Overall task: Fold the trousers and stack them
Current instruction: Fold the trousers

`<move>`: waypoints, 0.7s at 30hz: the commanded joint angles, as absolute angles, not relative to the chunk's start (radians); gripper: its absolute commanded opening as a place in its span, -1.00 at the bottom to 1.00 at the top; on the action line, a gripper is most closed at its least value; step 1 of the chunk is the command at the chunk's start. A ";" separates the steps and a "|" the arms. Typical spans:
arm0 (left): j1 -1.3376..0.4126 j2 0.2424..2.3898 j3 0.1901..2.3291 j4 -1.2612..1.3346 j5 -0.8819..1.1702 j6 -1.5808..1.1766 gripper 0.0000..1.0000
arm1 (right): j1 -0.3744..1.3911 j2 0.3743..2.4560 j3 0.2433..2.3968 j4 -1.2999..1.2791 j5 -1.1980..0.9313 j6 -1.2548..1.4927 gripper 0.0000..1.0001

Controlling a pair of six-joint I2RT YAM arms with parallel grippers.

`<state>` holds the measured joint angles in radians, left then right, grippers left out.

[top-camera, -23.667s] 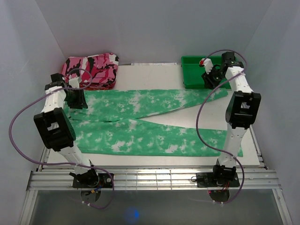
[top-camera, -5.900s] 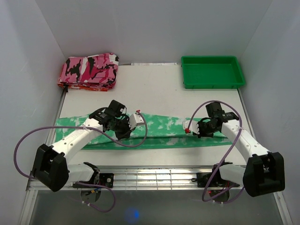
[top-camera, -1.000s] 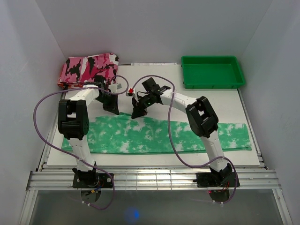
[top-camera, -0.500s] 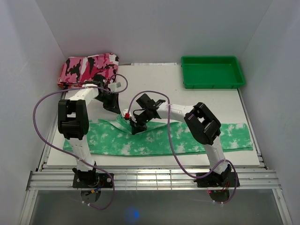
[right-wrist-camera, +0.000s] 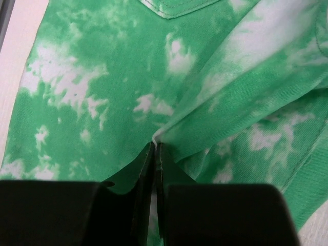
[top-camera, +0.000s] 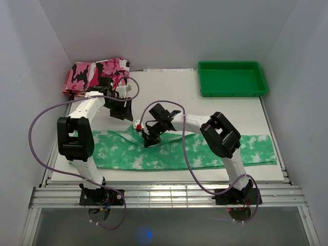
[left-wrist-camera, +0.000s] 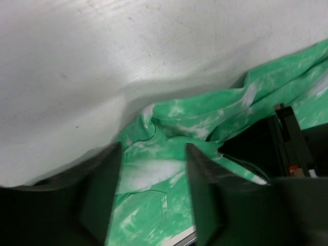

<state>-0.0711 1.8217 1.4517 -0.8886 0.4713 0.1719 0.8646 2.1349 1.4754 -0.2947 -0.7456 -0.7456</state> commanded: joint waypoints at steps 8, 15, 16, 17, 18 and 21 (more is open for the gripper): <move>-0.212 1.755 1.321 -0.851 0.333 0.080 0.40 | 0.856 2.172 1.468 -0.319 -0.667 -0.724 -0.80; -0.244 1.807 1.316 -0.850 0.215 0.046 -0.14 | 0.851 2.171 1.473 -0.319 -0.660 -0.724 -0.76; -0.244 1.812 1.316 -0.851 0.201 0.045 -0.18 | 0.850 2.172 1.473 -0.319 -0.660 -0.721 -0.75; -0.242 1.813 1.318 -0.850 0.186 0.044 -0.23 | 0.850 2.172 1.474 -0.319 -0.658 -0.719 -0.76; -0.242 1.822 1.321 -0.851 0.169 0.044 -0.33 | 0.850 2.172 1.473 -0.321 -0.658 -0.718 -0.76; -0.242 1.832 1.330 -0.854 0.098 0.046 -0.32 | 0.848 2.172 1.474 -0.321 -0.657 -0.716 -0.75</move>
